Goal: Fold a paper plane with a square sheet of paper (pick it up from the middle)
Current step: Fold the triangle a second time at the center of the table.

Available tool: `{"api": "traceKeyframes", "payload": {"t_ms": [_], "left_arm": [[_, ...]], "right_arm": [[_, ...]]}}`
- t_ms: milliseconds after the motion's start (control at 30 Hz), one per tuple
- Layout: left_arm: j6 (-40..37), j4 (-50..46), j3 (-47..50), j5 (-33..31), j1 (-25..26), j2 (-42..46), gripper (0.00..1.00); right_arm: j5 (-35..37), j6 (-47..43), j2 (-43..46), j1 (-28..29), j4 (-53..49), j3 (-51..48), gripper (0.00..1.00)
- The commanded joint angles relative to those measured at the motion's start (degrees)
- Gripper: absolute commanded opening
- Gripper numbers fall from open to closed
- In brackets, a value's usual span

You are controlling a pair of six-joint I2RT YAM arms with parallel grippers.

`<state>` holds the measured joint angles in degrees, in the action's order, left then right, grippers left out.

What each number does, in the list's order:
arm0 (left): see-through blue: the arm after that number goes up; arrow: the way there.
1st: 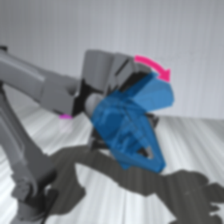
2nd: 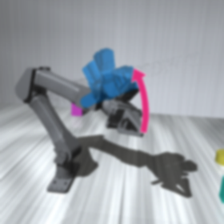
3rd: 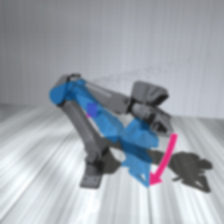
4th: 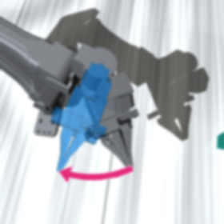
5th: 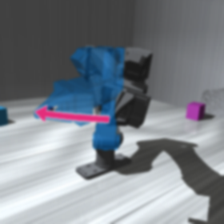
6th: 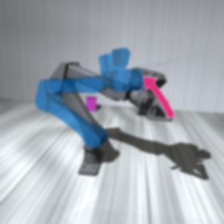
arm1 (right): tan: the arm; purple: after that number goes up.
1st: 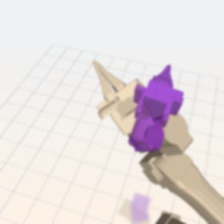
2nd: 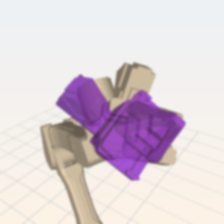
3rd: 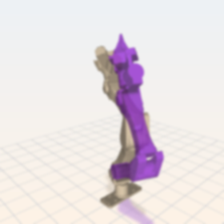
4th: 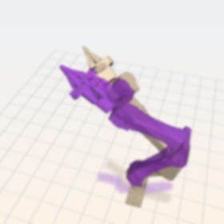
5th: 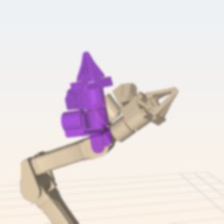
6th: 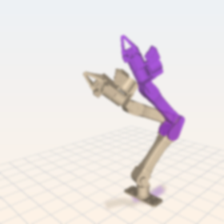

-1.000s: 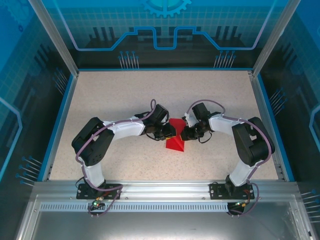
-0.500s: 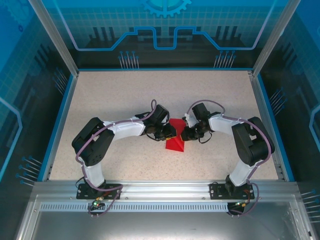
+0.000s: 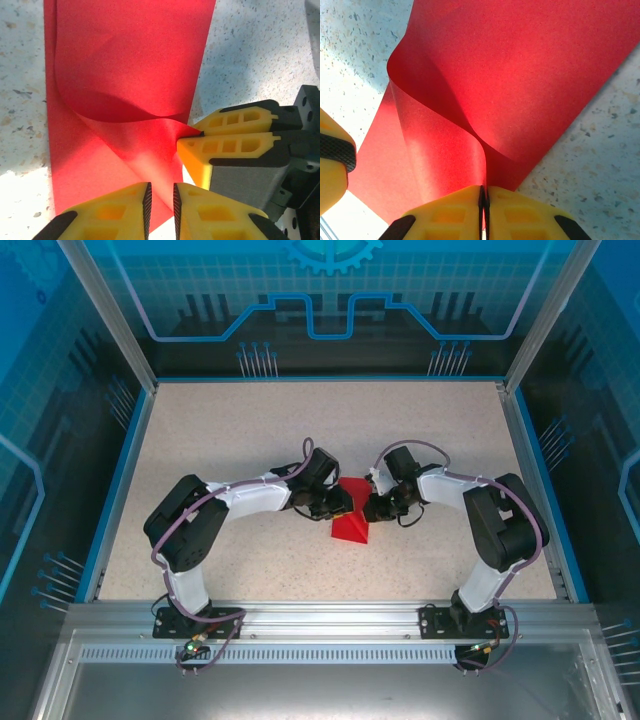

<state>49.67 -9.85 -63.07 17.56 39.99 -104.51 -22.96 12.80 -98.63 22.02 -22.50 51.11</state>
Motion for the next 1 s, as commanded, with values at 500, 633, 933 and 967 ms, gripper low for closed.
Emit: {"api": "traceKeyframes", "payload": {"t_ms": [500, 633, 933, 967], "left_arm": [[3.3, 3.0, -2.3, 1.1, 0.6, -3.4, 0.11], [4.5, 5.2, -0.6, 1.7, 0.6, -3.4, 0.0], [5.5, 7.1, 0.8, 2.2, 1.0, -3.0, 0.0], [5.5, 7.2, 0.8, 2.3, 1.1, -3.0, 0.0]], "right_arm": [[-0.5, -0.3, -1.8, -1.0, -1.7, 1.0, 0.12], [-0.4, -0.3, -1.7, -1.0, -1.7, 1.0, 0.12], [-0.3, -0.3, -1.9, -1.0, -1.7, 1.1, 0.12], [-0.3, -0.3, -1.9, -1.0, -1.8, 1.2, 0.12]]}}
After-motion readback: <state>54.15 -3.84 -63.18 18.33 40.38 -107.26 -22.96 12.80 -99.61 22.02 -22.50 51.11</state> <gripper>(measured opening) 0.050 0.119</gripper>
